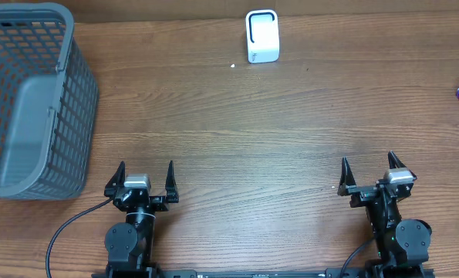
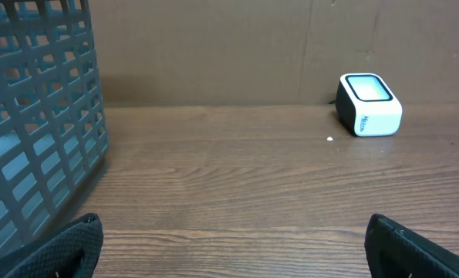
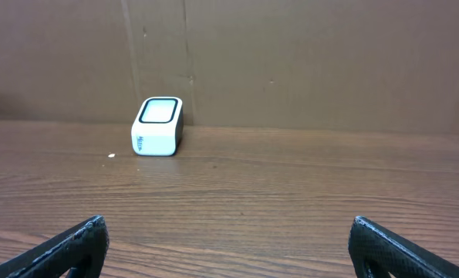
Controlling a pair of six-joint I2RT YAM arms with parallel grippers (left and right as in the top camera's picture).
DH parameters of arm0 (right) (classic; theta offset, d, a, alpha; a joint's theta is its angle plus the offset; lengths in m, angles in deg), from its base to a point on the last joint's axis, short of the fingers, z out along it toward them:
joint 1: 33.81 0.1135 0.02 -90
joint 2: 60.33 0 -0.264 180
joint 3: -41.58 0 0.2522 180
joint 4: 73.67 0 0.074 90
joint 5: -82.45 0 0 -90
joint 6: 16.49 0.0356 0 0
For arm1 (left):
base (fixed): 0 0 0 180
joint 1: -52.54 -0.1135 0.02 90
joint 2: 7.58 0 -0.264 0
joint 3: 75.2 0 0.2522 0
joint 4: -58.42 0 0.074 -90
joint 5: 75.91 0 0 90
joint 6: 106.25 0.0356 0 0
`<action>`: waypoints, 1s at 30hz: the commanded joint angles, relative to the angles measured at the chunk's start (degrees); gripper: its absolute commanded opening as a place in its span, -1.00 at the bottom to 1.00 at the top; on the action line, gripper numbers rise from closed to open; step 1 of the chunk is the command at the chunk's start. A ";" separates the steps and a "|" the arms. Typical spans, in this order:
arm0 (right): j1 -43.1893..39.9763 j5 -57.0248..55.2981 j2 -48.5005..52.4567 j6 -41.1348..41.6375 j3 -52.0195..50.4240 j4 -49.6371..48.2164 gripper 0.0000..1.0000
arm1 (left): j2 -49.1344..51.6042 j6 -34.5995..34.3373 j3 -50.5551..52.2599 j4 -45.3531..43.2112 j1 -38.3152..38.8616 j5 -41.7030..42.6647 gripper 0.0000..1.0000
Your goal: Scan the item barcode
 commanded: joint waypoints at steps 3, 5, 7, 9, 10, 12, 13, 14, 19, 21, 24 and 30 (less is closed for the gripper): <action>-0.15 -0.52 -0.68 -0.17 -0.61 -0.39 1.00 | -0.55 0.61 0.26 -0.09 -0.57 -0.33 1.00; -0.15 -0.52 -0.68 -0.17 -0.61 -0.39 1.00 | -0.55 0.74 0.26 -0.13 -0.57 0.42 0.99; -0.15 -0.52 -0.68 -0.17 -0.61 -0.39 1.00 | -0.55 0.74 0.24 -0.13 -0.57 0.79 0.99; -0.15 -0.52 -0.68 -0.17 -0.61 -0.39 1.00 | -0.52 0.74 0.24 -0.13 -0.57 0.79 0.99; -0.15 -0.52 -0.68 -0.17 -0.61 -0.39 1.00 | -0.52 0.74 0.24 -0.13 -0.57 0.79 0.99; -0.15 -0.52 -0.68 -0.17 -0.61 -0.39 1.00 | -0.52 0.72 0.24 -0.11 -0.57 0.79 0.99; -0.15 -0.52 -0.68 -0.15 -0.61 -0.39 1.00 | -0.52 0.74 0.24 -0.13 -0.57 0.79 1.00; -0.15 -0.52 -0.68 -0.17 -0.61 -0.39 1.00 | -0.52 0.74 0.24 -0.13 -0.57 0.79 1.00; -0.15 -0.52 -0.68 -0.15 -0.61 -0.39 1.00 | -0.52 0.74 0.24 -0.13 -0.57 0.79 0.99; -0.15 -0.52 -0.68 -0.15 -0.61 -0.39 1.00 | -0.52 0.74 0.24 -0.13 -0.57 0.79 1.00; -0.15 -0.52 -0.68 -0.17 -0.61 -0.39 1.00 | -0.52 0.72 0.24 -0.13 -0.57 0.79 0.99; -0.15 -0.52 -0.68 -0.15 -0.61 -0.39 1.00 | -0.52 0.74 0.24 -0.11 -0.57 0.79 1.00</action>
